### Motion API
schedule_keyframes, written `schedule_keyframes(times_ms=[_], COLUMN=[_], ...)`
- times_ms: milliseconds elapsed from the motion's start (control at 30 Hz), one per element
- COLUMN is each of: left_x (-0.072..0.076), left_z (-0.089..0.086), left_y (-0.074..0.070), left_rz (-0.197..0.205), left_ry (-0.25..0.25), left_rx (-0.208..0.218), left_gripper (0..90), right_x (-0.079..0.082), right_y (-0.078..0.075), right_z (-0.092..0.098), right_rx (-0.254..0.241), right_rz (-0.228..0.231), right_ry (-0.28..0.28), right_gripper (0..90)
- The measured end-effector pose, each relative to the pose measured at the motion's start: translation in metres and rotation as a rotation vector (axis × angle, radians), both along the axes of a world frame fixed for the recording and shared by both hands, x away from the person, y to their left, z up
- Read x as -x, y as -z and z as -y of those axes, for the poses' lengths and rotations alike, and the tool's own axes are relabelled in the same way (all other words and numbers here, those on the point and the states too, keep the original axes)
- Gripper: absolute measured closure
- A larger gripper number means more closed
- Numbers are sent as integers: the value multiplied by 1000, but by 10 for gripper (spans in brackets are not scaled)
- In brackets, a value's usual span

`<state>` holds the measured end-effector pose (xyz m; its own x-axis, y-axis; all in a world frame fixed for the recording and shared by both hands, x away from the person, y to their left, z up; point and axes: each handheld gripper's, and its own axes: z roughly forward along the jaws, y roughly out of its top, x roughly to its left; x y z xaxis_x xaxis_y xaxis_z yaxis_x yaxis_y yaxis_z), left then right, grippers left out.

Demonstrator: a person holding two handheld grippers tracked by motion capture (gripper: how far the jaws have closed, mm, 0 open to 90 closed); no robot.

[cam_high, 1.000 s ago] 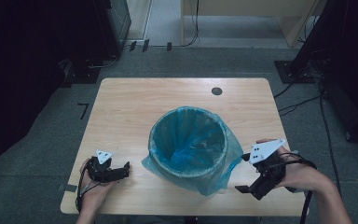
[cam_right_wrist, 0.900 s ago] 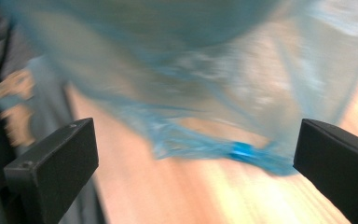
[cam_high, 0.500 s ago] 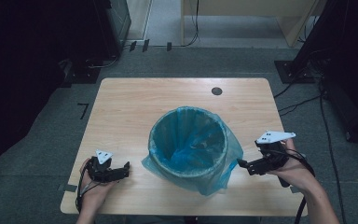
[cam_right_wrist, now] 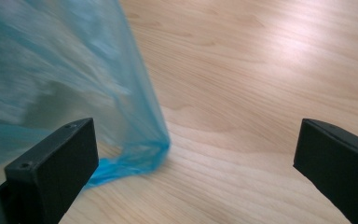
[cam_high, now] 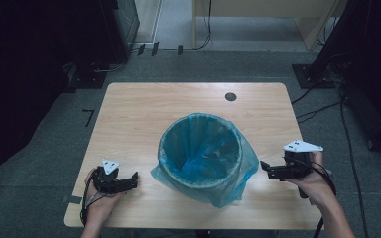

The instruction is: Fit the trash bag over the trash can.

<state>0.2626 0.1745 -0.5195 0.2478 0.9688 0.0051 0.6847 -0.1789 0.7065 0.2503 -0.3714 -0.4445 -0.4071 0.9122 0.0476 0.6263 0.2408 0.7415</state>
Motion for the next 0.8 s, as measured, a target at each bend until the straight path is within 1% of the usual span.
schedule_keyframes(times_ms=[67, 133, 333, 433, 700, 800], left_x=[0, 0, 0, 0, 0, 0], left_z=[0, 0, 0, 0, 0, 0], left_y=[0, 0, 0, 0, 0, 0], left_rz=[0, 0, -1, -1, 0, 0], left_ry=[0, 0, 0, 0, -1, -1], left_rx=[0, 0, 0, 0, 1, 1], left_gripper=[0, 0, 0, 0, 0, 0], right_x=[0, 0, 4, 6, 16, 19], right_y=[6, 11, 25, 31, 47, 52], right_z=[5, 9, 20, 25, 35, 37], right_rx=[-19, -28, -12, -14, 7, 6], right_rz=[-9, -15, -36, -53, -74, -86], right_ry=[31, 53, 95, 115, 137, 145], right_gripper=[0, 0, 0, 0, 0, 0])
